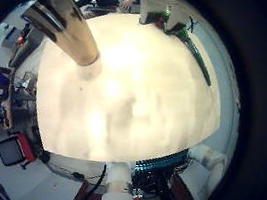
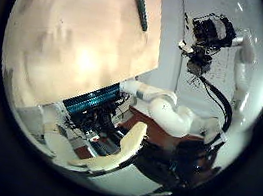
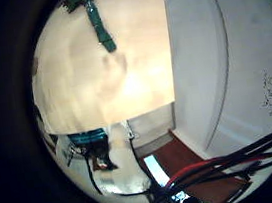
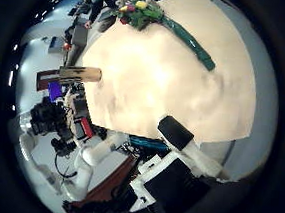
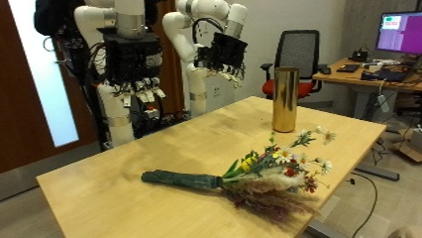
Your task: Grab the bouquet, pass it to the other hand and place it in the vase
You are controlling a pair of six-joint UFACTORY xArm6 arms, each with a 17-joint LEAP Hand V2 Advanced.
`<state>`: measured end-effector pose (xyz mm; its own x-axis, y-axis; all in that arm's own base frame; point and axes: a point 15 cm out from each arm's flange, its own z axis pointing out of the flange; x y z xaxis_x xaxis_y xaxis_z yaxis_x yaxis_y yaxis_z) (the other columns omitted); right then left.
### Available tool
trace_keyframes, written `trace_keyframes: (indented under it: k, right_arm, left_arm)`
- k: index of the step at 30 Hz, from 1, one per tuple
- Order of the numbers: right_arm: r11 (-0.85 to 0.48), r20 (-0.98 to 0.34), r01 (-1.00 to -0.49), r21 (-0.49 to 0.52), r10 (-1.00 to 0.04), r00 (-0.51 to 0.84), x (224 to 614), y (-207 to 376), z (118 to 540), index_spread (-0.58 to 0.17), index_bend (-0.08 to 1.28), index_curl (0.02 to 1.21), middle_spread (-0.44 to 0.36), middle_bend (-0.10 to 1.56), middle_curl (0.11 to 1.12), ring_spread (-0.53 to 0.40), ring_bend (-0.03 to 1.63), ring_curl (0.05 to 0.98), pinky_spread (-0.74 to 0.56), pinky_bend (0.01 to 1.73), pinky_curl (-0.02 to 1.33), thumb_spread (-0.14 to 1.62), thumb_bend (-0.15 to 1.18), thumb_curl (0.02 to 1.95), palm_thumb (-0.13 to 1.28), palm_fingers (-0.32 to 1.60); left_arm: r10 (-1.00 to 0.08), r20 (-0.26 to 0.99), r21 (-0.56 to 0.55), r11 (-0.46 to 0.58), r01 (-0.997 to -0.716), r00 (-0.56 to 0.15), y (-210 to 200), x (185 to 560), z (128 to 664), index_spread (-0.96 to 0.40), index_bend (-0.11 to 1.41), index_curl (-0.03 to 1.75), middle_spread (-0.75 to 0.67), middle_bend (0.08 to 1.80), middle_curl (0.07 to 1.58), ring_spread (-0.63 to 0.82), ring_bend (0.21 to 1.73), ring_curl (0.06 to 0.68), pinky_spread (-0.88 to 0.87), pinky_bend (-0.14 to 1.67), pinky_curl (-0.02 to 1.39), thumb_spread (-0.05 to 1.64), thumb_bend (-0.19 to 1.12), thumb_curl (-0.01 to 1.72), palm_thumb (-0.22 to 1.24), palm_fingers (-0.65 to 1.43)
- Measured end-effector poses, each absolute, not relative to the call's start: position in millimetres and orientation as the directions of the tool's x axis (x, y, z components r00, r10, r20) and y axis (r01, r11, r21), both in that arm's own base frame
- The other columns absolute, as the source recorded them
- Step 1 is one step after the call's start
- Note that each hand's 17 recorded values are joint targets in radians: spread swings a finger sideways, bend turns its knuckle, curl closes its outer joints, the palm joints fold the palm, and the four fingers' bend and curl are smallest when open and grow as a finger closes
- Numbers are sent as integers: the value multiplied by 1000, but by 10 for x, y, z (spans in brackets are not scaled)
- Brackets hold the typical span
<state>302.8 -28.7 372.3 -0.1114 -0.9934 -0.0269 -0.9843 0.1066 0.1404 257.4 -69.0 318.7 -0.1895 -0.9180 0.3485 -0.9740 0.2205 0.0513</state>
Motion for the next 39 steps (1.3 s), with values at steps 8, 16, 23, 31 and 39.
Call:
trace_keyframes:
  k: [8,16,23,31,39]
  right_arm:
    - [114,-36,-980,163,-992,-121,3068,-261,3642,-290,154,269,101,219,329,167,384,236,352,321,301,1046,-24,328,587,227]
    - [118,-41,-982,150,-991,-126,3157,-281,3665,-283,172,270,116,194,322,166,399,235,346,342,305,1056,-25,324,570,240]
    - [166,-58,-976,142,-983,-176,3488,-448,3785,-259,151,249,17,298,348,79,472,241,315,363,301,1064,-30,318,518,315]
    - [239,-99,-939,247,-958,-270,3752,-600,3311,-185,137,235,107,335,353,84,542,243,299,413,302,1082,-29,309,456,310]
    - [272,-86,-919,284,-948,-307,4034,-624,2783,-169,163,251,130,318,348,89,582,234,285,449,298,1088,-24,309,434,296]
  left_arm:
    - [-918,349,48,215,-975,-186,-679,2594,3183,254,168,294,530,182,248,650,386,227,581,197,309,814,-35,317,249,-28]
    - [-914,348,51,243,-969,-211,-735,2583,3178,254,166,297,529,180,250,649,390,226,590,199,313,811,-36,319,247,-28]
    - [-911,317,41,290,-956,-263,-796,2619,3243,247,169,299,529,183,252,645,392,228,583,196,313,810,-36,322,246,-24]
    - [-904,314,47,321,-946,-291,-822,2701,3237,248,172,308,524,184,258,637,388,227,583,196,309,810,-36,323,246,-20]
    - [-899,327,55,325,-944,-291,-794,2712,3174,248,171,312,524,183,259,648,382,224,587,198,308,810,-36,323,246,-20]
